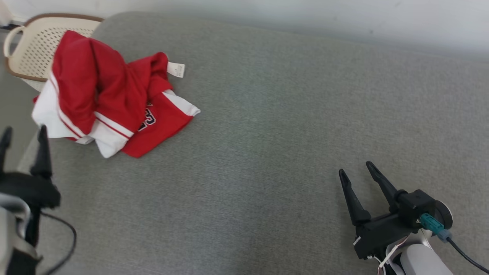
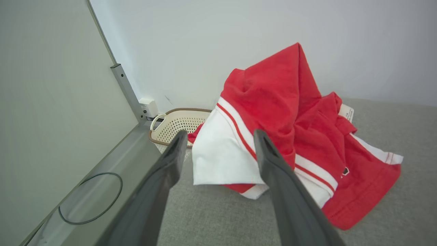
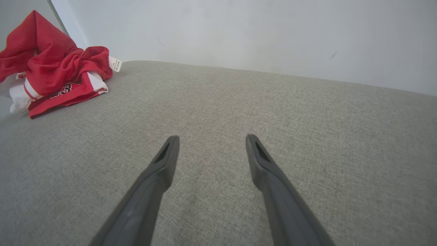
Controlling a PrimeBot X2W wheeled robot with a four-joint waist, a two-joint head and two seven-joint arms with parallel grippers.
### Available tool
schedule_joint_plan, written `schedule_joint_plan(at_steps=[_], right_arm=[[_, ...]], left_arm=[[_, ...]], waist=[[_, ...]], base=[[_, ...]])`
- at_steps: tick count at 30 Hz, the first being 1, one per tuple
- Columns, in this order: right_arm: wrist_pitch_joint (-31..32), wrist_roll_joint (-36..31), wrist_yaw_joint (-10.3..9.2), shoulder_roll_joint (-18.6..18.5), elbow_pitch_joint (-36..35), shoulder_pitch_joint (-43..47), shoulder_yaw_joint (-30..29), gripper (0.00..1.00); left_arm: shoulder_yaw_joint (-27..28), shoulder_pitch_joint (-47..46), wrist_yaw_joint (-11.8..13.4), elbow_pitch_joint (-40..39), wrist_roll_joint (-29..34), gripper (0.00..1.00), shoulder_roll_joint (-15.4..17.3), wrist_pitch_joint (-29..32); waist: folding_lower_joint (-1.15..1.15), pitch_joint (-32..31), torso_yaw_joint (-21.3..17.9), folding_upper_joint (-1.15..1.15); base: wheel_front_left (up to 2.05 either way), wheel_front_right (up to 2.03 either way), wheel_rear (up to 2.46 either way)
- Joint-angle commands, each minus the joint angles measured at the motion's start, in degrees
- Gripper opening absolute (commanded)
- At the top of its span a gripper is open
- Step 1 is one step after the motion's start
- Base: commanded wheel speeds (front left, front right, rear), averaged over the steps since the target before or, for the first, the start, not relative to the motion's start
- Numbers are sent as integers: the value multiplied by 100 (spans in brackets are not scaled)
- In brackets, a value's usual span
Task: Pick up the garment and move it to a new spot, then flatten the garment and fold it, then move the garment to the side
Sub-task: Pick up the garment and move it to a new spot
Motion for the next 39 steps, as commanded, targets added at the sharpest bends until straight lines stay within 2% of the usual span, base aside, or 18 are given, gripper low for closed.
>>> schedule_joint_plan(at_steps=[1, 4, 10, 14, 18, 19, 20, 21, 27, 30, 33, 39], right_arm=[[-4, 28, 4, -50, -13, -57, 14, 100], [-4, 61, 4, -83, -48, -77, 43, 100], [-4, 97, 4, -136, -51, -146, 27, 100], [-4, 102, 4, -107, -66, -205, 8, 100], [-4, 127, 4, -91, -77, -236, -34, 100], [-5, 124, 4, -72, -101, -251, -37, 100], [-4, 118, 4, -65, -103, -258, -40, 100], [-4, 120, 4, -53, -105, -268, -40, 100], [-4, 147, 4, 13, -93, -230, -143, 100], [-4, 164, 4, 57, -57, -172, -186, 100], [-4, 160, 4, 128, -21, -100, -200, 100], [-4, 168, 4, 313, 23, -36, -176, 100]], left_arm=[[7, -93, -7, 67, -132, 100, 15, -6], [-484, -710, -21, 564, -321, 100, 306, 216], [-1121, -1183, -22, 969, -755, 100, 571, 441], [-1328, -1449, -23, 1278, -820, 100, 764, 441], [-1401, -1590, 63, 1573, -744, 100, 785, 361], [-1394, -1626, 106, 1645, -748, 73, 792, 349], [-1398, -1658, 141, 1717, -742, 35, 794, 342], [-1387, -1691, 184, 1776, -751, 0, 808, 314], [-1445, -1878, 260, 1971, -713, 0, 823, 148], [-1652, -2091, 294, 1689, -487, 0, 915, 26], [-1875, -2321, 236, 1145, -249, 0, 914, -33], [-2385, -2662, 70, -653, 73, 0, 730, -34]], waist=[[-1, 232, -237, -1], [-1, 376, -393, -1], [-1, 526, -566, -1], [-1, 636, -721, -1], [-1, 711, -855, -1], [-1, 723, -888, -1], [-1, 732, -914, -1], [-1, 737, -946, -1], [-1, 695, -989, -1], [-1, 584, -974, -1], [-1, 429, -943, -1], [-1, 122, -950, -1]], base=[[0, 0, 0], [0, 0, 0], [0, 0, 0], [0, 0, 0], [0, 0, 0], [0, 0, 0], [0, 0, 0], [0, 0, 0], [0, 0, 0], [0, 0, 0], [0, 0, 0], [0, 0, 0]])
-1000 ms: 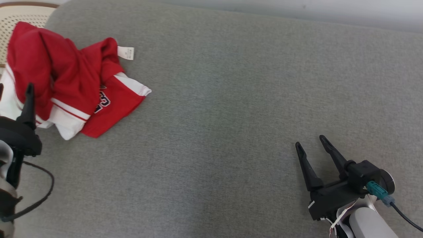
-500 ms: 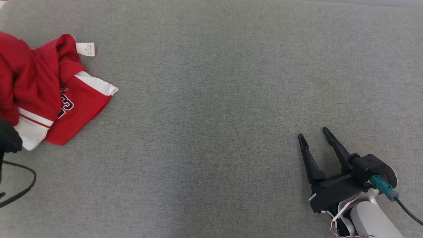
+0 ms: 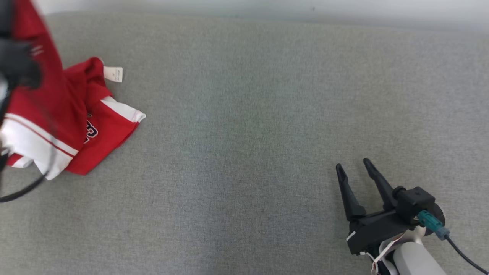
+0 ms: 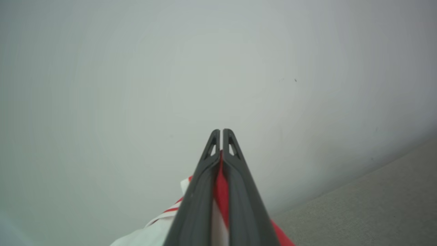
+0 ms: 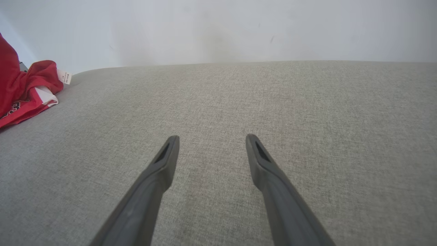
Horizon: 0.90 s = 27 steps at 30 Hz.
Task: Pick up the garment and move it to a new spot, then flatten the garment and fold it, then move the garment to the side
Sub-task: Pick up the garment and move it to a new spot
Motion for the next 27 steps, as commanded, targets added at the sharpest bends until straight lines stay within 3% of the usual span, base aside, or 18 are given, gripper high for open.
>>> schedule_joint_plan(at_steps=[1, 8, 15, 22, 27], right_arm=[[-4, 18, 4, 66, 12, 54, 12, 100], [-4, 97, 4, 290, 75, 135, -13, 100], [-4, 128, 4, 397, 107, 133, -108, 100], [-4, 115, 4, 486, 65, 212, -242, 100], [-3, 129, 4, 553, 44, 168, -260, 100]], left_arm=[[-227, -64, -59, -478, 82, 0, -133, -27], [-1024, -42, -104, -1883, -88, 0, -631, -28], [-1516, 135, -113, -2418, -530, 0, -1113, -28], [-1950, 312, -115, -2524, -570, 0, -1514, -29], [-1703, 820, -116, -2328, -667, 0, -1773, -29]], waist=[[1, -216, -22, 0], [1, -454, -297, 0], [1, -477, -751, 0], [1, -351, -1292, 0], [1, -246, -1621, 0]], base=[[0, 0, 0], [0, 0, 0], [0, 0, 0], [0, 0, 0], [0, 0, 0]])
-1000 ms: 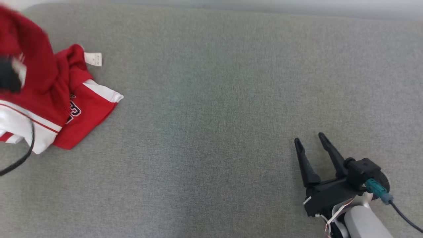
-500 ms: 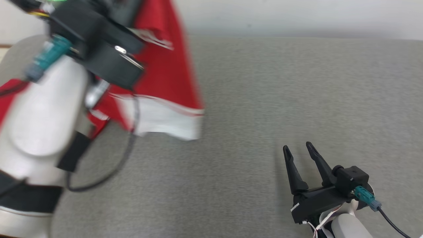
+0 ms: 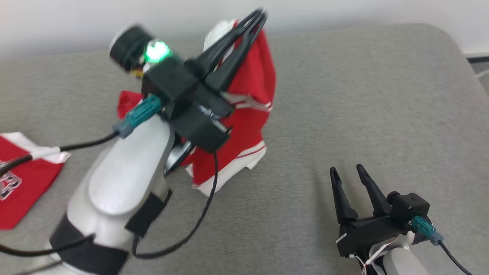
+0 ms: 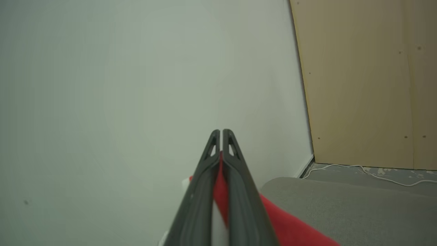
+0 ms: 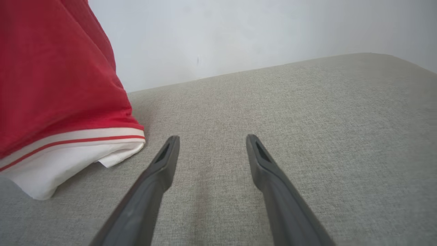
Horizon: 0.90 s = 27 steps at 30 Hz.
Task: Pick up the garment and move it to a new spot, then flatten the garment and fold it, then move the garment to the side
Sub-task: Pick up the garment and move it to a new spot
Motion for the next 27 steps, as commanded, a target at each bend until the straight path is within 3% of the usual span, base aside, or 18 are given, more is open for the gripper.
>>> schedule_joint_plan(at_steps=[1, 6, 7, 9, 10, 20, 27], right_arm=[[-4, 23, 4, 24, -20, 5, -11, 100], [-4, 23, 4, -9, -45, 88, -41, 100], [-4, 19, 4, -18, -43, 90, -52, 100], [-4, 10, 4, -23, -43, 86, -78, 100], [-4, 1, 4, -19, -47, 79, -79, 100], [-4, -38, 4, -55, -78, 68, -23, 100], [-4, -35, 4, -91, -94, 156, 69, 100]], left_arm=[[109, 232, 3, 17, -12, 0, -37, -25], [555, 1133, 12, 279, -26, 0, -211, -25], [616, 1322, 11, 351, -12, 10, -240, -25], [772, 1698, 9, 496, 22, 80, -276, -25], [865, 1868, 10, 589, 41, 100, -286, -25], [2102, 3208, 231, 585, 458, 100, -325, -25], [2911, 4179, 729, 122, 839, 100, -298, -25]], waist=[[1, 113, -296, 0], [1, 73, -400, 0], [1, 64, -404, 0], [1, 46, -396, 0], [1, 36, -387, 0], [1, -164, -164, 0], [1, -394, 78, 0]], base=[[0, 0, 0], [0, 0, 0], [0, 0, 0], [0, 0, 0], [0, 0, 0], [0, 0, 0], [0, 0, 0]])
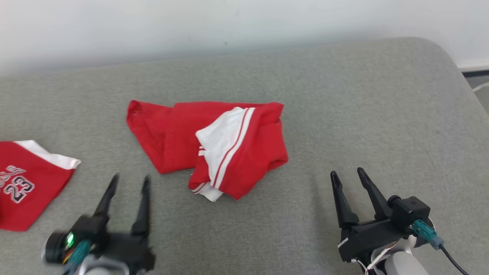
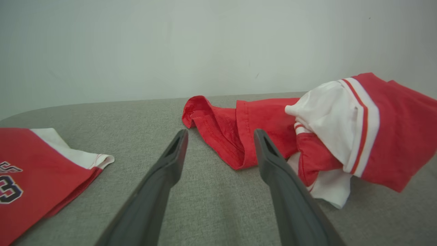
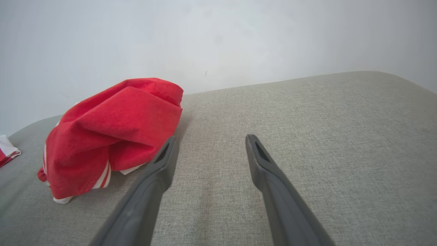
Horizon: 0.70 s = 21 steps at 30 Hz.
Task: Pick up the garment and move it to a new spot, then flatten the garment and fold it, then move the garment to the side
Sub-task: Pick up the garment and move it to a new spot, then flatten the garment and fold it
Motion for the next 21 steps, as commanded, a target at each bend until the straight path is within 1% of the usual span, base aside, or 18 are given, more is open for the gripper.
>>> schedule_joint_plan(at_steps=[1, 6, 12, 21], right_arm=[[-4, -11, 4, -14, -4, 63, 18, 100], [-4, -13, 4, -30, -13, 150, 55, 100], [-3, -39, 4, -19, -5, 292, 96, 100], [-4, -71, 4, -6, -8, 471, 95, 100]], left_arm=[[52, 110, 19, -17, 30, 100, 10, -25], [351, 681, 143, -120, 121, 100, -33, -25], [620, 1205, 293, -212, 65, 100, -107, -25], [877, 1640, 275, -368, 94, 100, -166, -25]], waist=[[0, -109, 117, 0], [0, -272, 340, 0], [0, -526, 577, 0], [0, -768, 835, 0]], base=[[0, 0, 0], [0, 0, 0], [0, 0, 0], [0, 0, 0]])
